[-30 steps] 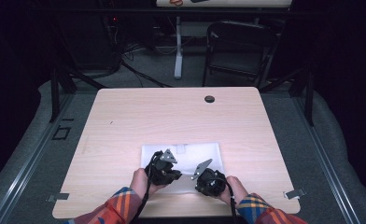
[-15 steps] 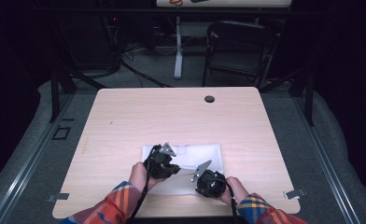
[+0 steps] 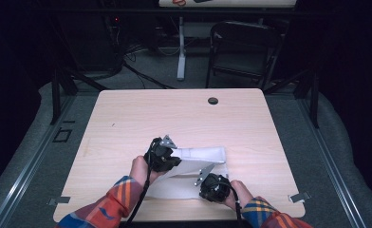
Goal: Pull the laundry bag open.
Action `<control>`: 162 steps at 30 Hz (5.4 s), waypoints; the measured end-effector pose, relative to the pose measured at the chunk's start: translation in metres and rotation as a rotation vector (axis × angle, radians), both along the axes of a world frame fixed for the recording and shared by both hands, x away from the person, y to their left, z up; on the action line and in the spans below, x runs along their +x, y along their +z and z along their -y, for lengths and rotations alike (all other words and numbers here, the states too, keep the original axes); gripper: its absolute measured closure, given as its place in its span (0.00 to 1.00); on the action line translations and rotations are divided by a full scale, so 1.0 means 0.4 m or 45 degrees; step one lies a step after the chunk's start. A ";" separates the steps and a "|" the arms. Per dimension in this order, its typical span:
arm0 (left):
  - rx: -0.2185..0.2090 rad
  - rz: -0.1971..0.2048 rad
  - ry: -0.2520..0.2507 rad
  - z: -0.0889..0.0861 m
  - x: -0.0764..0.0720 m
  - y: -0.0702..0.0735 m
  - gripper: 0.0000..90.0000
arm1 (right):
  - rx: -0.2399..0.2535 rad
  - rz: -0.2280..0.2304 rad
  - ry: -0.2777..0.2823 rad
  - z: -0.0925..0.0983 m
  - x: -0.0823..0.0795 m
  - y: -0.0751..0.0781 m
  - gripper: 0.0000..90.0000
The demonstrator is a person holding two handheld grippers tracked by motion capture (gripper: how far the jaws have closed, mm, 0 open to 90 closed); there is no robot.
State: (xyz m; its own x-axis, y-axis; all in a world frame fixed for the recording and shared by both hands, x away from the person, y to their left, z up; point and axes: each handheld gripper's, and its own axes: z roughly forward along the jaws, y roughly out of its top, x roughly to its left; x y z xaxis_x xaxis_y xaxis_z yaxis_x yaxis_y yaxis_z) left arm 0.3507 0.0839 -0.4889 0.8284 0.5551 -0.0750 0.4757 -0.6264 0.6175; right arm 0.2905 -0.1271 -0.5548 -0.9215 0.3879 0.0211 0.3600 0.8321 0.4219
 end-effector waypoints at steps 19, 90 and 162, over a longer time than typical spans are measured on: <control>0.014 0.078 0.050 -0.006 0.048 0.063 0.96 | -0.001 -0.048 0.025 0.003 -0.008 0.001 1.00; 0.135 0.315 0.288 0.055 0.291 0.117 0.95 | -0.031 -0.127 0.078 0.007 -0.028 0.007 1.00; -0.055 -0.050 -0.124 0.076 -0.034 -0.089 0.28 | 0.002 -0.051 -0.395 0.184 0.100 0.027 0.95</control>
State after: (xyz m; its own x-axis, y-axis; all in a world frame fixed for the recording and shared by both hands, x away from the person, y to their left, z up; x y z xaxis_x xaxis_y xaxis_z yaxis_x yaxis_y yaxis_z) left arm 0.3372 0.0534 -0.5245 0.8743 0.4676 -0.1304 0.4380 -0.6439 0.6273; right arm 0.3305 -0.2006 -0.5438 -0.7576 0.6503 0.0561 0.6130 0.6793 0.4034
